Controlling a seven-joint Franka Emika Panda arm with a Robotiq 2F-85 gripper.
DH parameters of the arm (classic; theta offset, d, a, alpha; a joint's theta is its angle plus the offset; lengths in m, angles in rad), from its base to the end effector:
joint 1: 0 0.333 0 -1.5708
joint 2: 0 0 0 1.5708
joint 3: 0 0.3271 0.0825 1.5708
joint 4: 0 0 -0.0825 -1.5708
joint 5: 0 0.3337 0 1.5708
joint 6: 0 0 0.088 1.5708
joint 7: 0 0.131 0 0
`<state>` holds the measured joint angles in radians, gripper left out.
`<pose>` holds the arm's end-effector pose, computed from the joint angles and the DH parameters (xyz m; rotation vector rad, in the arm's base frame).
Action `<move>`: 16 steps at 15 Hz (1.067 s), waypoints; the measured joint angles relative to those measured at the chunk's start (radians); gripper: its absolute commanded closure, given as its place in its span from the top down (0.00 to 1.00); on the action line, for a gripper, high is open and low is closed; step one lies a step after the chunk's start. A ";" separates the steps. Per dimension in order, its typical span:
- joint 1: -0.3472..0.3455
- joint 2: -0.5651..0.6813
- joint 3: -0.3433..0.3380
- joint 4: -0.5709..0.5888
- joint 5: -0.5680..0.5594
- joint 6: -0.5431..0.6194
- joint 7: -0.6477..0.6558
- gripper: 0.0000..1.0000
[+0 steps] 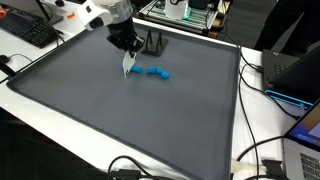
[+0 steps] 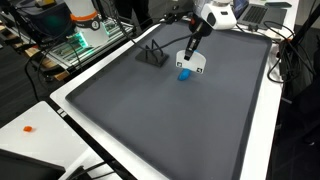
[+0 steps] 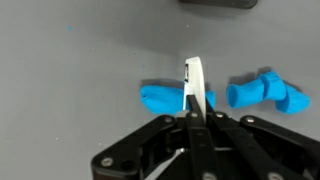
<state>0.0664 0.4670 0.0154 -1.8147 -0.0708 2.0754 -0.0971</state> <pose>0.5855 0.0422 0.2866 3.0573 0.3355 -0.3187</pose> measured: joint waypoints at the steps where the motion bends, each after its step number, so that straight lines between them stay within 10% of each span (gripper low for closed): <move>1: 0.000 0.002 0.000 0.000 0.000 0.000 0.000 0.01; 16: -0.002 0.024 0.002 -0.020 0.003 0.005 0.000 0.01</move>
<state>0.0649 0.4911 0.0177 -1.8346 -0.0678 2.0805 -0.0972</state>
